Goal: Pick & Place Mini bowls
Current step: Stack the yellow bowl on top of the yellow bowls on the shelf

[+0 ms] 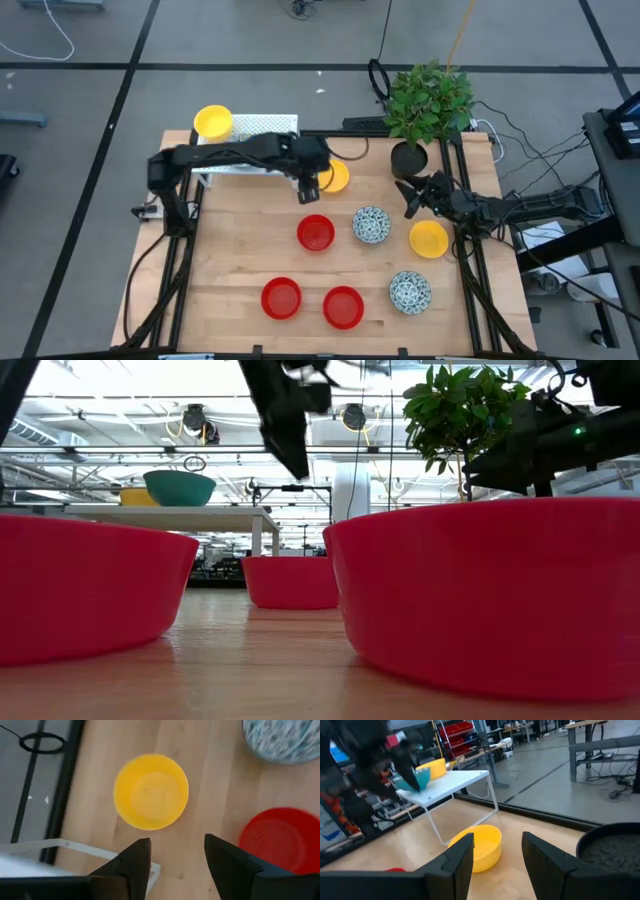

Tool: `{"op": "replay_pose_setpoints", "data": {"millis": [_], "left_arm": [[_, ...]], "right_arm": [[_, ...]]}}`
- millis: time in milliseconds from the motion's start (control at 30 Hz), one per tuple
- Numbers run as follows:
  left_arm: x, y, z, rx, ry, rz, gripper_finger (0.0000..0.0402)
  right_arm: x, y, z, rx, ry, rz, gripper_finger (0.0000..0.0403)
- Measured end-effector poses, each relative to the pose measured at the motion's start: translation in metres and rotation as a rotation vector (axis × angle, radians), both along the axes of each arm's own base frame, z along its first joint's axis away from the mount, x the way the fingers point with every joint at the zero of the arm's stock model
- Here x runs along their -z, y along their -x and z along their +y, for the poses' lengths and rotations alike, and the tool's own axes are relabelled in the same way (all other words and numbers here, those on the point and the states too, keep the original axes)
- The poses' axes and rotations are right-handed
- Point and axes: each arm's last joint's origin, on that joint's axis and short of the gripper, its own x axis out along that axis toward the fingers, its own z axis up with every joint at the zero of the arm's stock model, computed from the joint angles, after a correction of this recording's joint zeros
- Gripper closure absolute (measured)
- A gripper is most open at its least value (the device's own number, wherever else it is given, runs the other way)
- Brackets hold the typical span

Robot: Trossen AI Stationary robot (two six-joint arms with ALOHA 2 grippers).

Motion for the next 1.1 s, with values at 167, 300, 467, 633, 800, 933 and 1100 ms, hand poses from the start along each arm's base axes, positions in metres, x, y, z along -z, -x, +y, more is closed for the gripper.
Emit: {"op": "replay_pose_setpoints", "data": {"millis": [167, 300, 467, 633, 800, 933, 1100], "left_arm": [[0.038, -0.027, 0.001, 0.024, 0.001, 0.035, 0.0215], [0.064, -0.042, 0.002, 0.046, -0.004, 0.054, 0.0215], [0.091, -0.054, 0.004, 0.065, -0.004, 0.086, 0.0215], [0.116, -0.063, 0.007, 0.067, -0.001, 0.109, 0.0215], [0.141, -0.069, 0.014, 0.05, 0.006, 0.128, 0.0215], [0.152, -0.069, 0.013, 0.039, 0.021, 0.166, 0.0227], [0.15, -0.068, 0.012, 0.031, 0.02, 0.165, 0.0324]], "right_arm": [[0.002, -0.001, 0.0, -0.012, -0.047, -0.015, 0.0248], [0.002, -0.002, 0.002, -0.071, -0.059, -0.014, 0.0248], [0.002, -0.002, 0.003, -0.121, -0.073, -0.015, 0.0248], [0.002, -0.003, 0.004, -0.152, -0.08, -0.017, 0.0248], [0.002, -0.003, 0.004, -0.154, -0.092, -0.025, 0.0248], [0.001, -0.003, 0.005, -0.181, -0.097, -0.028, 0.0248], [0.001, -0.003, 0.005, -0.18, -0.11, -0.041, 0.0248]]}}
